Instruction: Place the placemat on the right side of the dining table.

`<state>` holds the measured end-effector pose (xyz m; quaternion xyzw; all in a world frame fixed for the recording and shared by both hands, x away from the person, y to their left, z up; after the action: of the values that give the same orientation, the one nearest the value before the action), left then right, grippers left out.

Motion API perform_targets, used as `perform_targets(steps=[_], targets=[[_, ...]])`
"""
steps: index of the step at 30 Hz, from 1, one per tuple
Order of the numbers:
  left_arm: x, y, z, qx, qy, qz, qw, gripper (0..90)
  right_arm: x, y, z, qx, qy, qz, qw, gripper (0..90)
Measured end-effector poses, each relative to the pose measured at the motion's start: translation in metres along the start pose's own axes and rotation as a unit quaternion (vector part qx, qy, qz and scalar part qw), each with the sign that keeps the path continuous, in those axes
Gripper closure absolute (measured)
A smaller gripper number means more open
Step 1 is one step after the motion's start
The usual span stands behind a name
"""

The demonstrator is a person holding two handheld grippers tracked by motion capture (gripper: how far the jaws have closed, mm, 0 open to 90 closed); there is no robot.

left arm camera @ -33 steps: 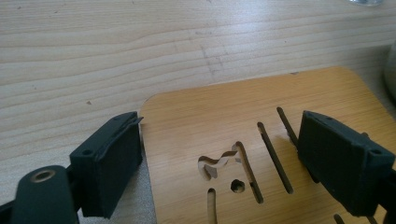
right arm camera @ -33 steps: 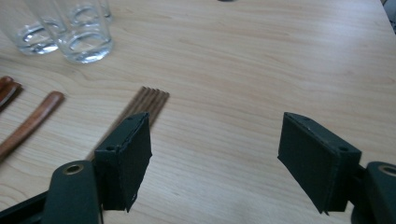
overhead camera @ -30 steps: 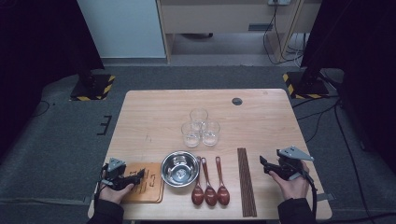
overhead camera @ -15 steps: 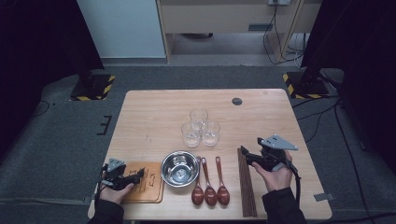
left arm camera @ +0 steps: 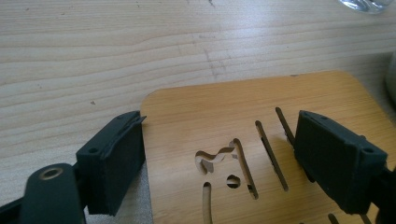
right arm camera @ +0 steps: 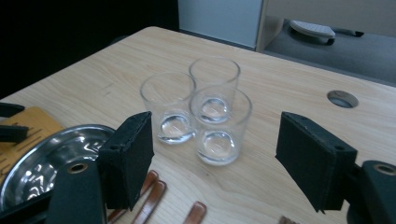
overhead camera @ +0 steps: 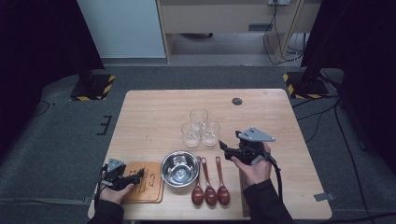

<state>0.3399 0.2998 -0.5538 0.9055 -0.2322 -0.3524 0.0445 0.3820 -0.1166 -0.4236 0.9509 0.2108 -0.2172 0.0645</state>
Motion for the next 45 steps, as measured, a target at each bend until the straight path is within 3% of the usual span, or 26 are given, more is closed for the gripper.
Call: perform_targets(steps=[9, 25, 39, 45], targets=[[0.000, 0.000, 0.000, -0.004, 0.003, -0.003, 1.0000, 16.7, 0.012, -0.026, -0.014, -0.005, 0.002, -0.023, 0.9997, 26.7], [-0.001, -0.001, -0.001, -0.014, 0.004, -0.004, 0.9999, 18.4, 0.031, -0.071, -0.020, -0.016, -0.003, -0.072, 0.9973, 27.5], [-0.003, -0.003, -0.002, -0.015, -0.001, -0.006, 0.9999, 19.5, 0.042, -0.096, -0.019, -0.025, -0.011, -0.099, 0.9947, 27.8], [-0.002, -0.004, -0.002, -0.013, 0.001, -0.004, 0.9999, 19.2, 0.042, -0.099, -0.019, -0.030, -0.011, -0.101, 0.9944, 27.6]])
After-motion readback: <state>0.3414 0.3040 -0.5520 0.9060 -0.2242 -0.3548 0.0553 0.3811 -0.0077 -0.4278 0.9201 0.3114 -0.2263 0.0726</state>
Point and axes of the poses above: each handheld gripper's, and its own axes: x roughly forward along the jaws, z roughly out of its underside, y roughly to its right, the point moved 3 cm from there along x, roughly forward along the jaws, and after that the axes turned 10 degrees about z, right-handed, at the moved point
